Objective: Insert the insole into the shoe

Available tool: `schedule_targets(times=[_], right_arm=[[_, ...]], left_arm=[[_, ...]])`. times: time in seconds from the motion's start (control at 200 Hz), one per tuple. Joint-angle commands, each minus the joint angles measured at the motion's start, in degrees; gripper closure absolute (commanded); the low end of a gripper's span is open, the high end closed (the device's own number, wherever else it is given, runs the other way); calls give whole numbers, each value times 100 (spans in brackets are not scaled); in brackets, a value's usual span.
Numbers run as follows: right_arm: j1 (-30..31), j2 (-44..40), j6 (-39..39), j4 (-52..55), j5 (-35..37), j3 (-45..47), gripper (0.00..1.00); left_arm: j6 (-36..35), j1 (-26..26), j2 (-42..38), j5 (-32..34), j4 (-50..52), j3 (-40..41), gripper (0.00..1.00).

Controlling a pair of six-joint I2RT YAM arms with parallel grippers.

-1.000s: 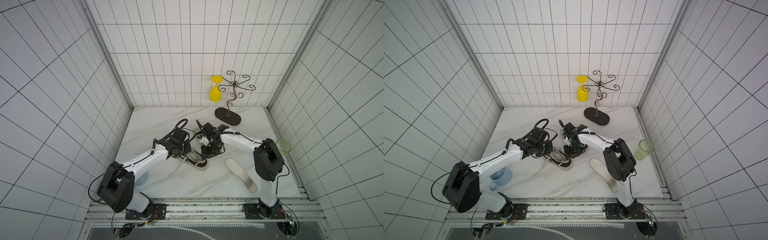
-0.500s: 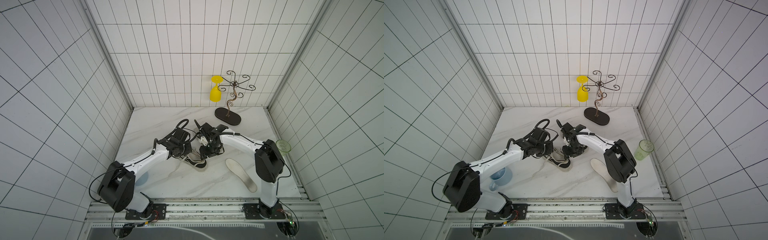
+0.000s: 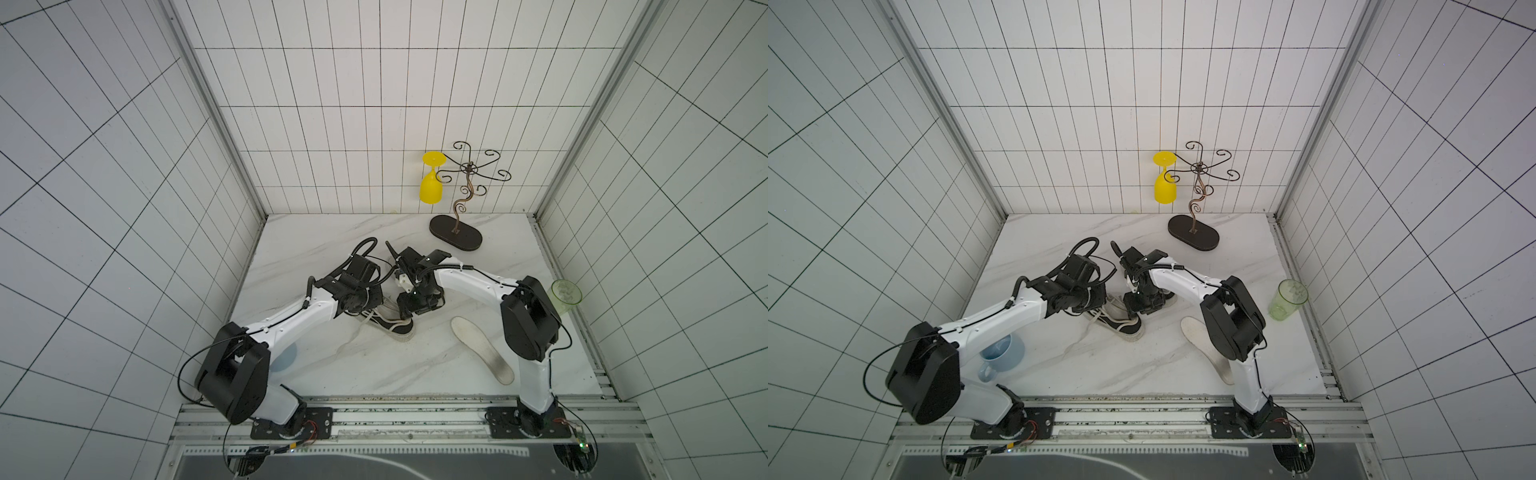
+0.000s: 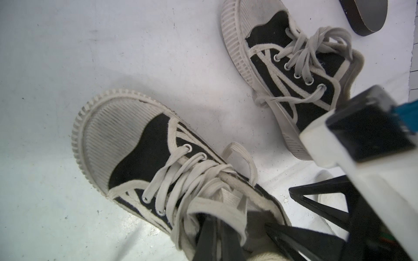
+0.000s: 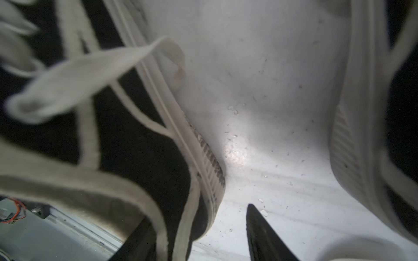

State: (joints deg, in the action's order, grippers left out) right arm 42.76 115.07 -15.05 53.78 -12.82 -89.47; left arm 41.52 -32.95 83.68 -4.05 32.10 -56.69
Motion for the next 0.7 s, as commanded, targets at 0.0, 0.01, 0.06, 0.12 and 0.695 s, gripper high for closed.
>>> schedule_targets(times=[0.0,0.01,0.06,0.12,0.695], right_arm=[[60,109,38,463,829,271,41],[58,123,31,497,876,276,41],[80,171,17,584,1140,314,42],[109,224,3,551,1350,411,42],[-11,503,-300,114,-53,-291,38]], left_arm=[[-70,-10,-141,179,-172,-202,100],[-73,-14,-141,182,-181,-209,100],[-77,-18,-146,180,-199,-220,100],[-60,-37,-180,154,-267,-220,100],[-345,-98,22,72,-111,-295,100]])
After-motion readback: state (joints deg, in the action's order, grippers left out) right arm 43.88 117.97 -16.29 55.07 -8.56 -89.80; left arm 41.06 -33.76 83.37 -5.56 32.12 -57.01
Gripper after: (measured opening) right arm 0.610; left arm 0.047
